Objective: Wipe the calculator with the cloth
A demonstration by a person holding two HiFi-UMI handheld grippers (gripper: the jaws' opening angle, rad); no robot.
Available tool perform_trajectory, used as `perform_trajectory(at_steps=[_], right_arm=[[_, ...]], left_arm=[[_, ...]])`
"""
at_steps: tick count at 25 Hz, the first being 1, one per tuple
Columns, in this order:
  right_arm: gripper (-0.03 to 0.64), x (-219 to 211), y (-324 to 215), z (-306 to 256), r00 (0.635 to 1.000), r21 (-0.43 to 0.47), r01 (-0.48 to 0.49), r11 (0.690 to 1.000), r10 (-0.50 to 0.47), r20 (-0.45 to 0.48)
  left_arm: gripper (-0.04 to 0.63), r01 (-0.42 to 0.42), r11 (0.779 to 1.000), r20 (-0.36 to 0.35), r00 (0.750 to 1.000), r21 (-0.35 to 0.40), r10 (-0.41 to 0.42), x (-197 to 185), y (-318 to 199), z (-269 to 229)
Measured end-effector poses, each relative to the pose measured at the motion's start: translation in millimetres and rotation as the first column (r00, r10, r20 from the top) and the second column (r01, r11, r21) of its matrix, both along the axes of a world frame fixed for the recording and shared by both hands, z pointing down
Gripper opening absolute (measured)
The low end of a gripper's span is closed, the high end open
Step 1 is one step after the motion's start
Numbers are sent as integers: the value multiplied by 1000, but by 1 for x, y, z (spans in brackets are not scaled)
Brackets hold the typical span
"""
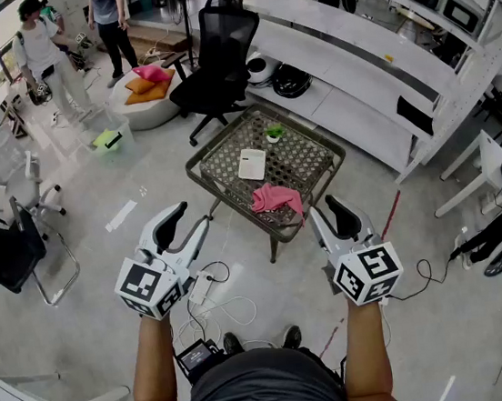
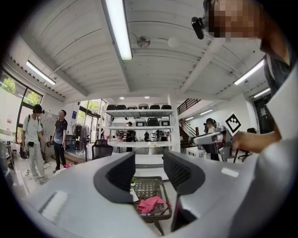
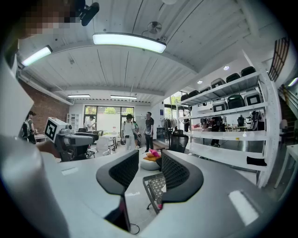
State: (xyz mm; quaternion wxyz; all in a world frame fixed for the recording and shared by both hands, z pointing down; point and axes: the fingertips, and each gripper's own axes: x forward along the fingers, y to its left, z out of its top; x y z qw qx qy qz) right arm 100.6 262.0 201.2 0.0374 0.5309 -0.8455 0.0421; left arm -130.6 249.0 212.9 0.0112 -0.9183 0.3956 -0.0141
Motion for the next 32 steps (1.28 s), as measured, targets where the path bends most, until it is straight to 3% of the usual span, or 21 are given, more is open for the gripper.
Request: perform_trajectory(at_steps=[12, 20, 28, 32], right_arm=[[135, -16, -3, 6, 999, -16, -31, 999, 30, -12], [135, -29, -6, 0, 998, -6, -55, 998, 55, 35], [135, -13, -42, 10, 999, -16, 2, 1000, -1, 51], [135, 12, -74, 15, 997, -14, 39, 999, -38, 67]], left_arm=[[201, -24, 1000, -6, 1000, -3, 24, -17, -6, 5], [201, -34, 999, -25, 999, -8, 34, -32, -14, 9], [201, 31, 999, -7, 999, -26, -32, -23, -34, 18], [201, 71, 997, 10, 997, -30, -71, -1, -54, 21]])
